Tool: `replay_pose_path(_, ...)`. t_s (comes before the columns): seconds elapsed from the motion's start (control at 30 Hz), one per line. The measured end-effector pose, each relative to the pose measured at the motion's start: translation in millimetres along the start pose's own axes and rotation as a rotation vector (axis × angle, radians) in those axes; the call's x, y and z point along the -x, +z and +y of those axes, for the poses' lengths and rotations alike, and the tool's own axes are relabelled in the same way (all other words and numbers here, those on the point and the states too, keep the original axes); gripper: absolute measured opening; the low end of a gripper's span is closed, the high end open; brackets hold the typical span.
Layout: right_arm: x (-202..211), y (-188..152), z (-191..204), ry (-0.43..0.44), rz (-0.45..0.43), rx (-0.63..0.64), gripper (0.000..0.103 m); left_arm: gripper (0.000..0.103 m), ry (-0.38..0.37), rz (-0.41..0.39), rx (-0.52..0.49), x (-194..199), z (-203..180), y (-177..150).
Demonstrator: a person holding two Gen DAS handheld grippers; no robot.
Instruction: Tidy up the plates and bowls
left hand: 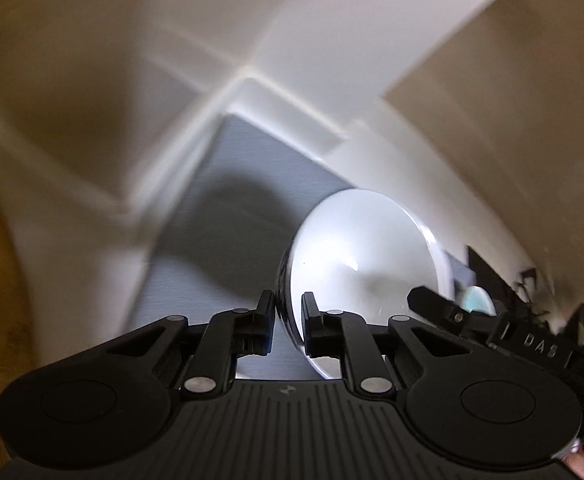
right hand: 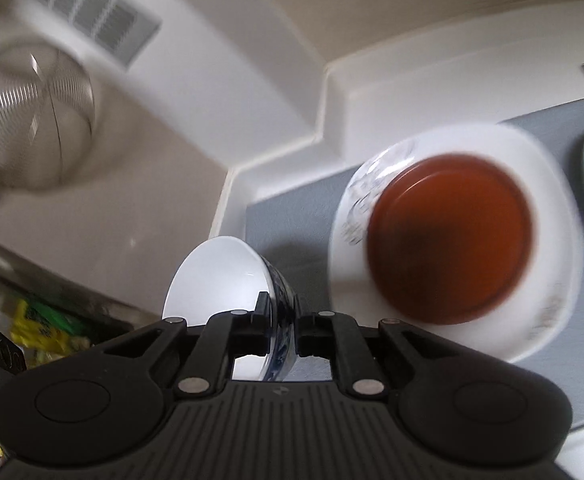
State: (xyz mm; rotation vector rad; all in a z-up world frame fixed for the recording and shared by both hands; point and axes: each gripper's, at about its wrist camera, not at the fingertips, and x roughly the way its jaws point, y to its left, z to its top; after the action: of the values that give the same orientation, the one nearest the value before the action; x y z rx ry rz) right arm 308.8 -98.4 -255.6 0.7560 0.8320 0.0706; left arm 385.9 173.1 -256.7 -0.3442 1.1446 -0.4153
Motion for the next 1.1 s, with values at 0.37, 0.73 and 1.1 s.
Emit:
replay_pose_path(0.37, 112, 29, -102, -0.076, -0.223, -0.166, 0.012, 0.015, -0.097, 0.151, -0.222, -47, -142, 2)
replay_pose_path(0.73, 141, 47, -194, -0.169, -0.314, -0.217, 0.013, 0.015, -0.044, 0.299, -0.336, -141, -229, -22)
replay_pose_path(1.1, 123, 43, -246, -0.162, -0.299, -0.288, 0.014, 0.015, 0.071, 0.317, -0.366, -197, -264, -21)
